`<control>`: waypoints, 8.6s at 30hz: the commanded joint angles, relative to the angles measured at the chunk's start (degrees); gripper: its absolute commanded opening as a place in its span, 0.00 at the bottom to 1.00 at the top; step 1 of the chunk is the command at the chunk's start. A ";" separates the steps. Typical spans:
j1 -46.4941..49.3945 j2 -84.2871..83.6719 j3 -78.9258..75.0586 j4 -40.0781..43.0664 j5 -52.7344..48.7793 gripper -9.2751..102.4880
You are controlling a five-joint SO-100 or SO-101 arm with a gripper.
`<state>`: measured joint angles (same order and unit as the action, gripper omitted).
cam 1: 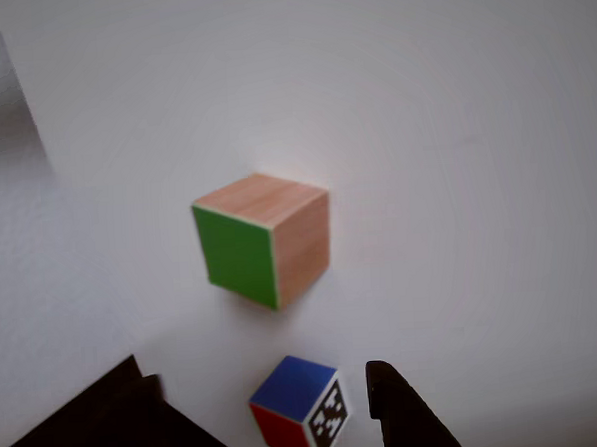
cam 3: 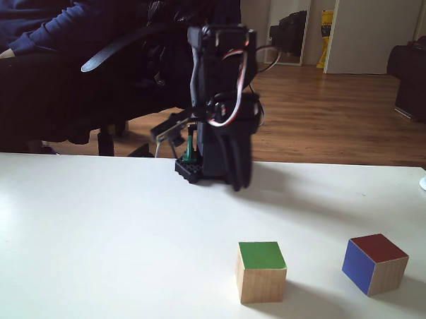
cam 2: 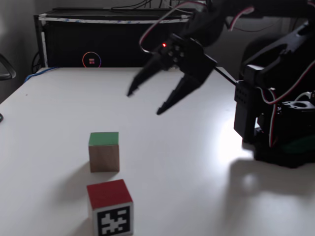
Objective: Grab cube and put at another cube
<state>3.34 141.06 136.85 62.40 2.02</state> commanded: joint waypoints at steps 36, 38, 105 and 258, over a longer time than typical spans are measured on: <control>-2.02 -65.13 -51.15 10.46 6.77 0.51; -2.46 -66.88 -51.77 10.46 7.12 0.50; -29.53 -67.59 -71.81 18.28 19.60 0.17; 1.49 47.37 33.22 11.51 -0.79 0.08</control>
<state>4.66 188.17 172.53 73.65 1.14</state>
